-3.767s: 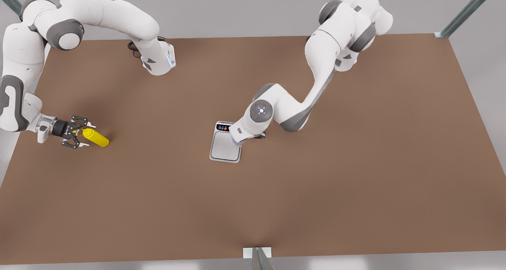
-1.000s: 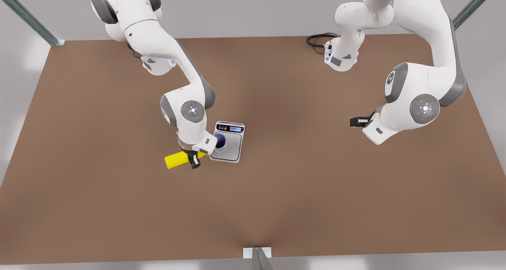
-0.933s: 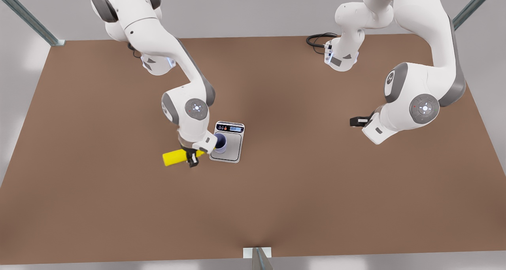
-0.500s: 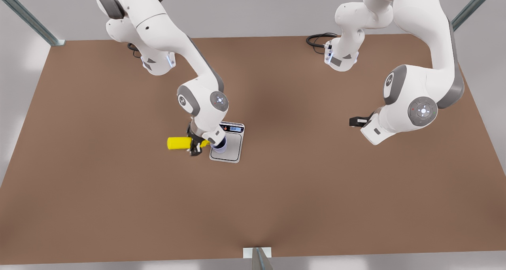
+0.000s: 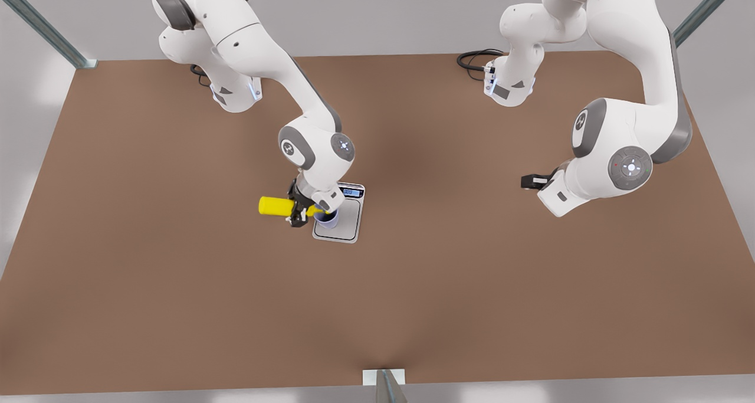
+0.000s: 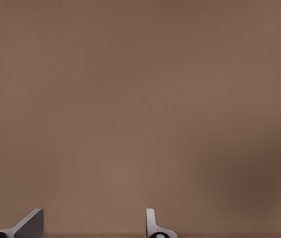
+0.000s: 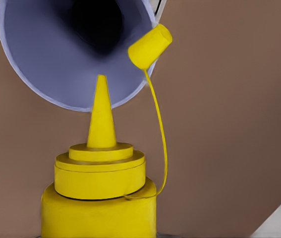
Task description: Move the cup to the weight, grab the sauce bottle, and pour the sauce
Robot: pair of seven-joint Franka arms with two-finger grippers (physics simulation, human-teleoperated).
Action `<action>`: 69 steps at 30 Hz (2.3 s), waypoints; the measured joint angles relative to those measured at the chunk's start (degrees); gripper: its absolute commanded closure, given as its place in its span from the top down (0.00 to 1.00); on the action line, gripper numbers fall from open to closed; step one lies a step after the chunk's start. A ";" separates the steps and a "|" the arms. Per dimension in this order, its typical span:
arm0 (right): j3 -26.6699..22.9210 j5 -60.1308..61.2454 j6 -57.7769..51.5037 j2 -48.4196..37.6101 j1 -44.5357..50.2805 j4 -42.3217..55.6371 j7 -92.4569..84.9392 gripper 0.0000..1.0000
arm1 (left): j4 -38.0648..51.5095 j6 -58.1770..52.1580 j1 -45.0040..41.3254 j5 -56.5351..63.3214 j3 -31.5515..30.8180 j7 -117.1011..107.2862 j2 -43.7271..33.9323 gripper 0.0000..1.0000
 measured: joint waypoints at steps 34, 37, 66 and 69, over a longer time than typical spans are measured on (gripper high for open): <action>0.00 105.25 -21.33 10.89 -46.61 -3.58 -79.05 0.43 | 4.66 -5.36 -0.43 -3.35 -1.06 0.46 2.90 1.00; 0.03 108.23 -23.80 13.93 -47.51 -3.91 -88.25 0.43 | 4.39 -5.56 -0.36 -3.32 -1.05 0.35 2.92 1.00; 0.35 116.19 -30.68 20.03 -46.52 -6.81 -111.20 0.42 | 4.65 -8.96 -0.79 -2.10 -1.14 -0.16 2.91 1.00; 0.35 116.19 -30.57 20.67 -46.30 -6.83 -110.52 0.42 | 4.66 -9.05 -0.87 -2.06 -1.14 -0.19 2.91 1.00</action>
